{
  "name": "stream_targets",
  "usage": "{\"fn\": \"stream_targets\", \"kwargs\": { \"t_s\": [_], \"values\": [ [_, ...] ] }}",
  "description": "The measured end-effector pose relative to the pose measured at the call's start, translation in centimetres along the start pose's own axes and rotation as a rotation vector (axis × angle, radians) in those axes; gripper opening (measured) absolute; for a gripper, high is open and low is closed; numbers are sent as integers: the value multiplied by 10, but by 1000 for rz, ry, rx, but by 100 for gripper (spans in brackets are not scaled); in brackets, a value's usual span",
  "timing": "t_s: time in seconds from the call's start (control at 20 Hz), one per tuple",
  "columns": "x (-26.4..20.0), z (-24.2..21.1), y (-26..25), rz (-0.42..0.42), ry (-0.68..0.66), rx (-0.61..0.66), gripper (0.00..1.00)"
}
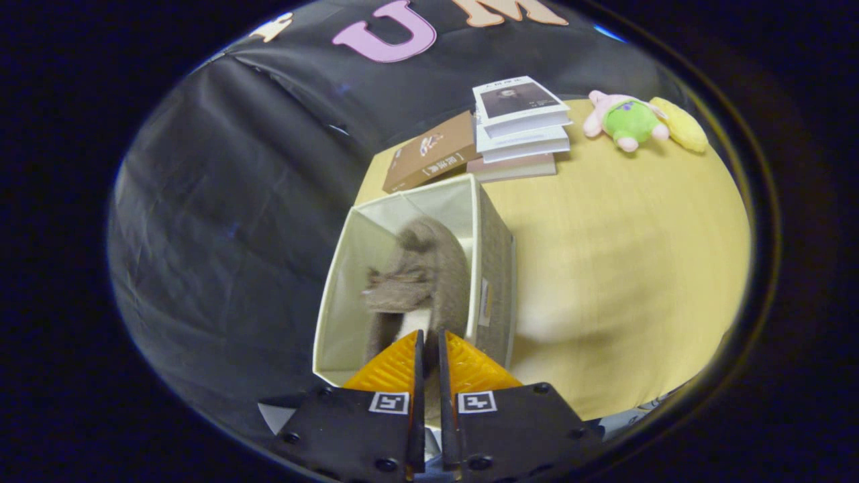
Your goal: Open the storage box then place both shoes into the box .Put the left shoe in first, then the right shoe, with the right side of both shoes facing outward in a uniform manner.
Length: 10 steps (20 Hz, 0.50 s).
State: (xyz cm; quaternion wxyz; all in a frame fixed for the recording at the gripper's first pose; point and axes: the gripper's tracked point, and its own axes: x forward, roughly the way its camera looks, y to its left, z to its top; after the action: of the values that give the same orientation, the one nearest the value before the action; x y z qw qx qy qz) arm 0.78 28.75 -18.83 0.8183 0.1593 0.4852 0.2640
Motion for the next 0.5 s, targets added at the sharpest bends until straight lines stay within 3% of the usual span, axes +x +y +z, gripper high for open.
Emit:
{"fn": "stream_targets", "kwargs": {
  "t_s": [0.1, 0.15, 0.3, 0.5],
  "values": [
    [-16, 14, 4, 35, -43, 9, 13],
    [-23, 20, 5, 48, -63, 3, 19],
    [-37, 31, 9, 110, -100, -11, 54],
    [-50, 52, -18, 67, -186, -27, 100]
  ]
}}
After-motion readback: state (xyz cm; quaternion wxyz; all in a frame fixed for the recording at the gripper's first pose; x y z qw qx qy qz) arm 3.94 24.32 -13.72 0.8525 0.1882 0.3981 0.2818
